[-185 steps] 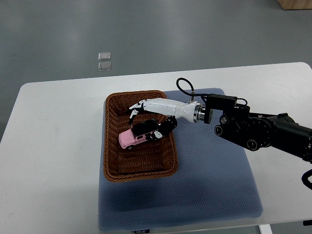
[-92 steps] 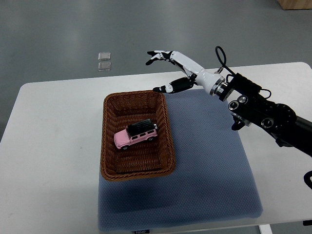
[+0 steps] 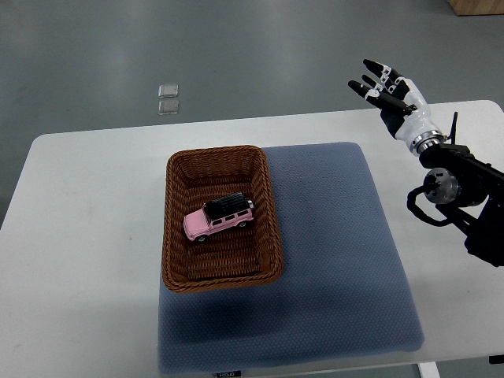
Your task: Place pink car in brown basket
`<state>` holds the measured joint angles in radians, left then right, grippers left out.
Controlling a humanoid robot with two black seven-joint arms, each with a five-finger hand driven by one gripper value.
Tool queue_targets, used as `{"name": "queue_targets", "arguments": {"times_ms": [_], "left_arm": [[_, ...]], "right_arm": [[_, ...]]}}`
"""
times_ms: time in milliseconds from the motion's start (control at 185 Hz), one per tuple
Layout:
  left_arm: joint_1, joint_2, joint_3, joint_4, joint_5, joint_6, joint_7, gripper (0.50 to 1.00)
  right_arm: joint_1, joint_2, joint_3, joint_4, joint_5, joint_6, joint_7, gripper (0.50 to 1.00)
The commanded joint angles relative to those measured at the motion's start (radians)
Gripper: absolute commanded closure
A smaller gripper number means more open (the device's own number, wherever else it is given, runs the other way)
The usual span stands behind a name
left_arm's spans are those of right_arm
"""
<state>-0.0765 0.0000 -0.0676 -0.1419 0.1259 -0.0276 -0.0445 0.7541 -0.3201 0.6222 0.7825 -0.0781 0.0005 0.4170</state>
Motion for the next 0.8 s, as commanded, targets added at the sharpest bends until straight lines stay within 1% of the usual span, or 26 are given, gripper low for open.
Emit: {"name": "queue_targets", "arguments": {"times_ms": [0, 97, 200, 324, 497, 627, 795], "left_arm": [[0.0, 0.0, 0.0, -0.002, 0.0, 0.0, 0.0, 0.5], [-0.002, 0.0, 0.0, -0.002, 0.0, 0.0, 0.0, 0.5], [0.0, 0.0, 0.0, -0.002, 0.0, 0.0, 0.0, 0.5], [-0.002, 0.0, 0.0, -0.001, 0.0, 0.0, 0.0, 0.5], [-0.002, 0.0, 0.0, 0.001, 0.0, 0.0, 0.0, 0.5], [0.0, 0.0, 0.0, 0.002, 0.0, 0.0, 0.0, 0.5], [-0.002, 0.0, 0.0, 0.004, 0.0, 0.0, 0.0, 0.5]], "right_arm": [[-0.019, -0.004, 0.001, 0.0, 0.024, 0.003, -0.038, 0.589], [-0.025, -0.004, 0.001, 0.0, 0.024, 0.004, -0.061, 0.589], [-0.028, -0.004, -0.001, 0.0, 0.024, 0.006, -0.064, 0.589], [-0.028, -0.004, -0.001, 0.0, 0.024, 0.003, -0.103, 0.587], [-0.028, -0.001, -0.001, -0.006, 0.012, -0.013, -0.098, 0.587], [-0.028, -0.002, -0.007, -0.029, 0.008, -0.013, -0.092, 0.587], [-0.056, -0.002, 0.001, -0.031, 0.009, -0.004, -0.087, 0.587]]}}
